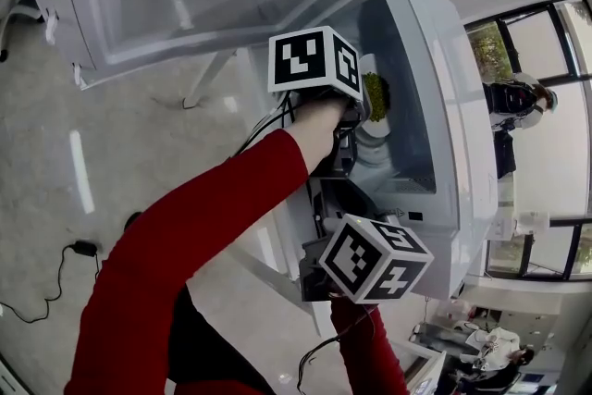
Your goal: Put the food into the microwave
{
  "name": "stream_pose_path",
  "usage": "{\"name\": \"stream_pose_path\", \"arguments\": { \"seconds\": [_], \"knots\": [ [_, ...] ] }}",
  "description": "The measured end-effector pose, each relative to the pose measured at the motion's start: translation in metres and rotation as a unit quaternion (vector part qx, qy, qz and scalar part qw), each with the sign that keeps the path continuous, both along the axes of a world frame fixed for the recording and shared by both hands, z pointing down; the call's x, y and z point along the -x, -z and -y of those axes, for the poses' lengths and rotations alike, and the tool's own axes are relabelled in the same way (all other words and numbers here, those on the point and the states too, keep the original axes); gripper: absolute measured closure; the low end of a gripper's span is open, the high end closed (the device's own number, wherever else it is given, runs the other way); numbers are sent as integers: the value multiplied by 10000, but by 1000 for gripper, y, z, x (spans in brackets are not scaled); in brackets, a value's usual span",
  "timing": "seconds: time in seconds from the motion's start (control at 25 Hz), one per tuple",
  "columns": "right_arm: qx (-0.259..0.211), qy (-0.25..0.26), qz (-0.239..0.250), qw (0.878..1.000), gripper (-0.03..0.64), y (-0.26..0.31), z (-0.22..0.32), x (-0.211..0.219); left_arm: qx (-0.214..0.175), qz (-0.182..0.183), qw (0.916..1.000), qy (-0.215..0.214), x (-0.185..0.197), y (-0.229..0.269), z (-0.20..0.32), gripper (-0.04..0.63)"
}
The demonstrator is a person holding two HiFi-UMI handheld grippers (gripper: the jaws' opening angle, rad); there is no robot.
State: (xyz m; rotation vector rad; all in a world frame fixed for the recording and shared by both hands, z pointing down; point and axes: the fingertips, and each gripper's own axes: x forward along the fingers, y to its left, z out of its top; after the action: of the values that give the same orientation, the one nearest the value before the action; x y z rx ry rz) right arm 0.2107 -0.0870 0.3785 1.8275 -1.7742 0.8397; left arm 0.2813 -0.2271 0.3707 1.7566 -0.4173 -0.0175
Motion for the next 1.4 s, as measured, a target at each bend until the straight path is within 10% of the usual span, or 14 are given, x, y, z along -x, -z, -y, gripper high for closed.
{"name": "stream_pose_path", "arguments": {
  "seconds": [0.68, 1.4],
  "knots": [
    [191, 178, 33, 9997, 603, -5, 4, 8, -796, 1135, 9894, -441, -11, -3, 3, 574],
    [250, 203, 142, 9994, 603, -11, 1, 4, -2709, 2439, 9274, -837, -29, 6, 7, 522]
  ]
}}
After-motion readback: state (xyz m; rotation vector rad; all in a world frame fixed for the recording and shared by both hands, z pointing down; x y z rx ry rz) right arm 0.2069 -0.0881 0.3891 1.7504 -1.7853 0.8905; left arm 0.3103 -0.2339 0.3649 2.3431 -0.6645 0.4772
